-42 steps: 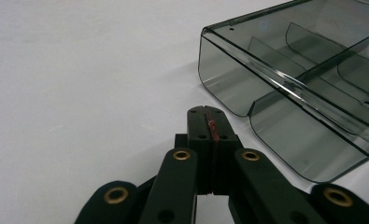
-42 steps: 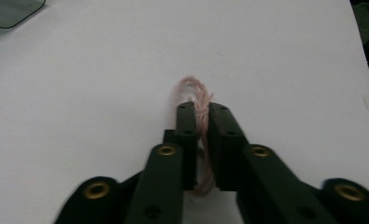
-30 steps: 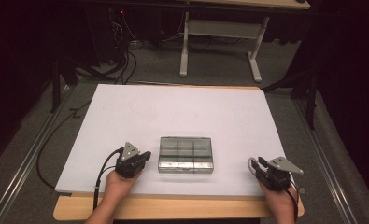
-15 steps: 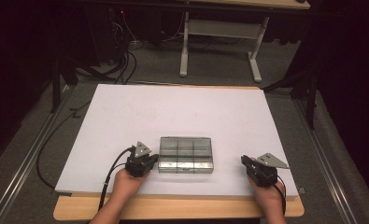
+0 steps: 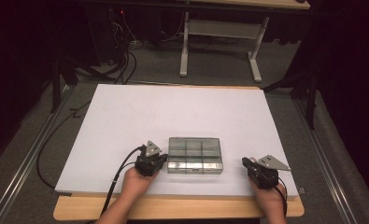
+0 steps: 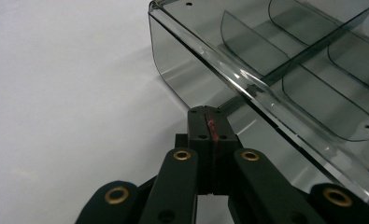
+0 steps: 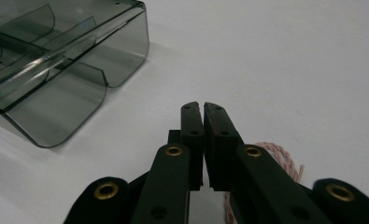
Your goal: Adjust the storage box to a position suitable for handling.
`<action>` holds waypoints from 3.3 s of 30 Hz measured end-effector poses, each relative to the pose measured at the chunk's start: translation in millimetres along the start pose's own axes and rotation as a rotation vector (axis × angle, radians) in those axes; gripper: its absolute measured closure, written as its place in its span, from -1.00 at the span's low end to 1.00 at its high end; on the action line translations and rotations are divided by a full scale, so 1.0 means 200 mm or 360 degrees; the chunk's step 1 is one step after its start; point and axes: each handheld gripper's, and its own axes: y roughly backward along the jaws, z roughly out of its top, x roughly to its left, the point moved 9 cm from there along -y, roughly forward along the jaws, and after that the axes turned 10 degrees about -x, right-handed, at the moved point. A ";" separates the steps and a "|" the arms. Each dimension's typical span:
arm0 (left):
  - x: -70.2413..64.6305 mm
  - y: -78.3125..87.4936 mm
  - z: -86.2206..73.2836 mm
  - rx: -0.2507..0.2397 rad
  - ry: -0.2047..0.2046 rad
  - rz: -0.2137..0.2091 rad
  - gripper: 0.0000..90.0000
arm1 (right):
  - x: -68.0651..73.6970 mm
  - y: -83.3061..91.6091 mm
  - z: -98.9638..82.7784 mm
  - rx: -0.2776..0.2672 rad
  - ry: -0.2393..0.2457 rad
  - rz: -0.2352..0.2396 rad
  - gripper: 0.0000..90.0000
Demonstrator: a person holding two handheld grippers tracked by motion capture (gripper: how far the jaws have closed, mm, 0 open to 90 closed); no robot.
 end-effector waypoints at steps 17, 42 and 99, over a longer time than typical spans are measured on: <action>-0.16 -0.12 0.07 0.0018 -0.0076 -0.0060 1.00 | 0.00 0.02 0.00 -0.0012 0.0022 0.0009 1.00; 0.17 0.17 0.02 -0.0206 -0.0116 0.0049 0.88 | 0.01 0.05 -0.03 -0.0005 0.0031 0.0016 1.00; 0.40 0.25 -0.08 -0.0212 -0.0028 0.0176 0.54 | 0.17 0.20 -0.02 -0.0057 0.0138 0.0093 1.00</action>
